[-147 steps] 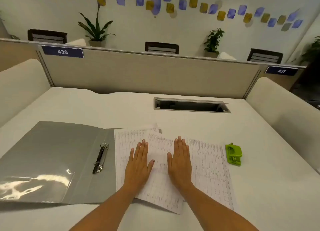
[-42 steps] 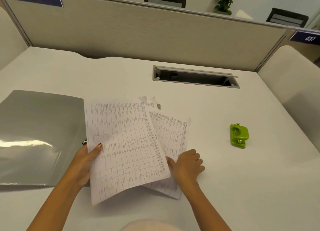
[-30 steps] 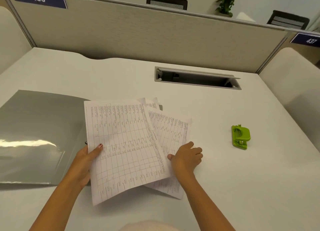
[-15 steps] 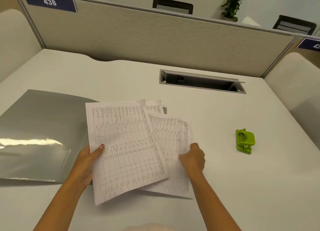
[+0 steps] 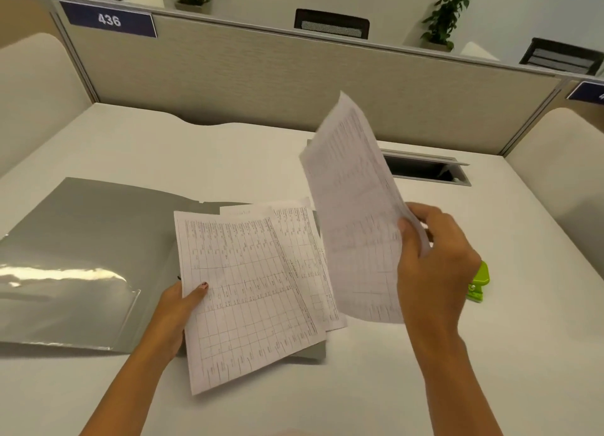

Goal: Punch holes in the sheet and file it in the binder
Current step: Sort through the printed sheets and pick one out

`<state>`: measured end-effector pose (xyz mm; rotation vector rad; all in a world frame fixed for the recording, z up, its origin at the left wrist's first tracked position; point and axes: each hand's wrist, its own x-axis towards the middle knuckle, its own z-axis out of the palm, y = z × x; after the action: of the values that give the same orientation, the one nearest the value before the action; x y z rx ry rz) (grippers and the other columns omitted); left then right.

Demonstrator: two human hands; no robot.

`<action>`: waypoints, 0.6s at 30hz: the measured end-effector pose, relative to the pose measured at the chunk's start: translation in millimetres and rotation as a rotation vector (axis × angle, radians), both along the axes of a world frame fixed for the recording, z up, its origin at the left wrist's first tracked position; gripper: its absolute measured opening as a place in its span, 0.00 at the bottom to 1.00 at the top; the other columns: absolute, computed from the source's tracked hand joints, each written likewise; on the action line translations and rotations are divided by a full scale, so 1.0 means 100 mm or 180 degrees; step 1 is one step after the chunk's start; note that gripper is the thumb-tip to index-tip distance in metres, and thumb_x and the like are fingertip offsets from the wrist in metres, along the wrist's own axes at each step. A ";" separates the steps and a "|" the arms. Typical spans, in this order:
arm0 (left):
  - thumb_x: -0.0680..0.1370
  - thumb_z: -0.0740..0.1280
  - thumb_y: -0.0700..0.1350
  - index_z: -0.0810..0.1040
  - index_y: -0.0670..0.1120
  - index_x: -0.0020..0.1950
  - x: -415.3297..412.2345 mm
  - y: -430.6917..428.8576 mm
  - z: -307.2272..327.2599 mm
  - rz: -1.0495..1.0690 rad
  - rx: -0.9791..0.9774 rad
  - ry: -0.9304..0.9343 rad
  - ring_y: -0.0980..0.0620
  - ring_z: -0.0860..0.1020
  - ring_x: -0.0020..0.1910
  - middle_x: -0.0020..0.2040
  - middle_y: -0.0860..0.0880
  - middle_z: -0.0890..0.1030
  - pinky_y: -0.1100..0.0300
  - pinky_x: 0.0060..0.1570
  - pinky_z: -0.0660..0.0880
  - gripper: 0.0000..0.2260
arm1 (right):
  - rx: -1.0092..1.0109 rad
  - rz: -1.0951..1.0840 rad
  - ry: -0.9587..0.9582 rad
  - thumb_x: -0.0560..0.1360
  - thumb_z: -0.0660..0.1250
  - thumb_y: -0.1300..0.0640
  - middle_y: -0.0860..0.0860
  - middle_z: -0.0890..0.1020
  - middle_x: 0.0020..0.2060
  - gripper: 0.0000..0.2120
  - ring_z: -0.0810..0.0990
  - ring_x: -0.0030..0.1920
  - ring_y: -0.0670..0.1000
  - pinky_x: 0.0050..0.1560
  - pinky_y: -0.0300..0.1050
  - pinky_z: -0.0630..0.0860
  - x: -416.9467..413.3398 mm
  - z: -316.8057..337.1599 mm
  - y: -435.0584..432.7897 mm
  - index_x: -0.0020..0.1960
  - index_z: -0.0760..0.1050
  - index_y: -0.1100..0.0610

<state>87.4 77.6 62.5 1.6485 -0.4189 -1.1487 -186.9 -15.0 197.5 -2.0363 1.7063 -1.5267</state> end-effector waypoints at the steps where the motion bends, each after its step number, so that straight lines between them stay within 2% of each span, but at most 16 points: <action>1: 0.79 0.63 0.42 0.74 0.42 0.64 -0.01 0.00 0.01 -0.0010 0.0030 0.0107 0.41 0.80 0.49 0.55 0.40 0.81 0.48 0.43 0.77 0.13 | 0.0007 0.0090 -0.0149 0.76 0.66 0.55 0.48 0.81 0.46 0.10 0.77 0.43 0.45 0.44 0.31 0.74 0.03 0.07 0.02 0.55 0.78 0.57; 4: 0.79 0.63 0.43 0.74 0.39 0.64 0.01 0.00 0.01 0.0051 0.0098 0.0363 0.39 0.80 0.50 0.56 0.39 0.81 0.45 0.45 0.77 0.15 | 0.0558 0.0431 -0.0823 0.76 0.66 0.52 0.40 0.80 0.46 0.08 0.80 0.42 0.41 0.41 0.29 0.77 0.15 0.16 0.03 0.54 0.78 0.51; 6: 0.80 0.63 0.46 0.73 0.39 0.66 0.02 -0.01 0.01 0.0116 0.0118 0.0466 0.40 0.80 0.50 0.55 0.39 0.82 0.47 0.44 0.78 0.17 | 0.1101 0.0686 -0.1163 0.76 0.66 0.53 0.41 0.82 0.47 0.08 0.81 0.44 0.41 0.43 0.32 0.79 0.24 0.08 -0.01 0.55 0.78 0.51; 7: 0.80 0.62 0.48 0.74 0.37 0.65 0.02 -0.01 0.01 0.0109 0.0140 0.0526 0.42 0.82 0.45 0.50 0.40 0.83 0.50 0.40 0.79 0.18 | 0.1368 0.0780 -0.1234 0.76 0.66 0.53 0.42 0.82 0.48 0.09 0.81 0.46 0.41 0.45 0.33 0.79 0.29 0.01 -0.03 0.55 0.78 0.52; 9: 0.81 0.60 0.47 0.73 0.28 0.57 -0.03 0.00 0.06 0.0076 0.0203 0.0522 0.49 0.80 0.26 0.31 0.44 0.81 0.59 0.25 0.76 0.21 | 0.1854 0.0883 -0.1260 0.76 0.66 0.54 0.44 0.82 0.48 0.09 0.80 0.46 0.40 0.44 0.32 0.77 0.41 -0.20 -0.07 0.56 0.78 0.52; 10: 0.82 0.59 0.47 0.72 0.25 0.49 -0.04 0.01 0.09 0.0046 0.0163 0.0513 0.52 0.76 0.20 0.27 0.43 0.76 0.62 0.20 0.73 0.21 | 0.2066 0.0908 -0.1269 0.76 0.66 0.55 0.44 0.82 0.48 0.10 0.79 0.46 0.38 0.42 0.30 0.75 0.46 -0.32 -0.08 0.56 0.78 0.53; 11: 0.82 0.57 0.48 0.73 0.28 0.45 -0.05 0.01 0.12 0.0011 0.0056 0.0532 0.51 0.76 0.20 0.28 0.38 0.72 0.62 0.20 0.74 0.22 | 0.2264 0.0924 -0.1289 0.76 0.66 0.55 0.44 0.82 0.49 0.10 0.78 0.46 0.38 0.41 0.29 0.74 0.52 -0.45 -0.08 0.57 0.78 0.53; 12: 0.82 0.55 0.51 0.74 0.29 0.48 -0.04 -0.01 0.13 0.0027 -0.0052 0.0548 0.45 0.80 0.26 0.34 0.30 0.72 0.55 0.25 0.78 0.23 | 0.2443 0.0932 -0.1307 0.76 0.66 0.55 0.44 0.82 0.49 0.11 0.78 0.46 0.38 0.42 0.31 0.75 0.57 -0.56 -0.08 0.58 0.78 0.53; 13: 0.82 0.53 0.55 0.72 0.30 0.59 -0.01 -0.01 0.11 0.0065 -0.0119 0.0654 0.32 0.81 0.41 0.46 0.22 0.70 0.41 0.39 0.81 0.27 | 0.2607 0.0927 -0.1318 0.76 0.66 0.55 0.45 0.82 0.50 0.12 0.78 0.46 0.39 0.46 0.35 0.77 0.62 -0.67 -0.08 0.58 0.78 0.54; 14: 0.81 0.51 0.60 0.67 0.34 0.68 0.02 0.00 0.09 0.0131 -0.0046 0.0836 0.23 0.73 0.57 0.59 0.23 0.68 0.31 0.55 0.71 0.30 | 0.2742 0.0911 -0.1288 0.76 0.66 0.55 0.46 0.81 0.51 0.12 0.78 0.47 0.42 0.53 0.39 0.78 0.65 -0.76 -0.08 0.59 0.78 0.54; 15: 0.80 0.49 0.62 0.64 0.39 0.72 0.04 0.01 0.07 0.0237 0.0030 0.0958 0.22 0.64 0.65 0.65 0.26 0.65 0.30 0.63 0.61 0.32 | 0.2838 0.0894 -0.1228 0.76 0.66 0.56 0.46 0.80 0.52 0.12 0.78 0.48 0.44 0.57 0.42 0.76 0.69 -0.84 -0.09 0.59 0.77 0.55; 16: 0.80 0.47 0.64 0.65 0.42 0.73 0.04 0.01 0.03 0.0339 0.0054 0.0994 0.24 0.64 0.66 0.66 0.28 0.67 0.32 0.66 0.60 0.32 | 0.2892 0.0875 -0.1148 0.76 0.66 0.57 0.48 0.80 0.53 0.13 0.76 0.49 0.45 0.59 0.43 0.74 0.72 -0.91 -0.09 0.61 0.76 0.55; 18: 0.80 0.44 0.64 0.68 0.47 0.73 0.02 0.01 -0.02 0.0463 0.0031 0.0888 0.34 0.71 0.65 0.66 0.36 0.74 0.40 0.62 0.68 0.31 | 0.2903 0.0835 -0.0961 0.76 0.66 0.59 0.50 0.80 0.55 0.15 0.75 0.50 0.46 0.60 0.43 0.73 0.75 -1.04 -0.12 0.62 0.75 0.57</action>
<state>89.7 78.4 60.9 1.4738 -0.1136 -1.2492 -111.6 -26.7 93.5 -1.3846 1.5147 -0.7000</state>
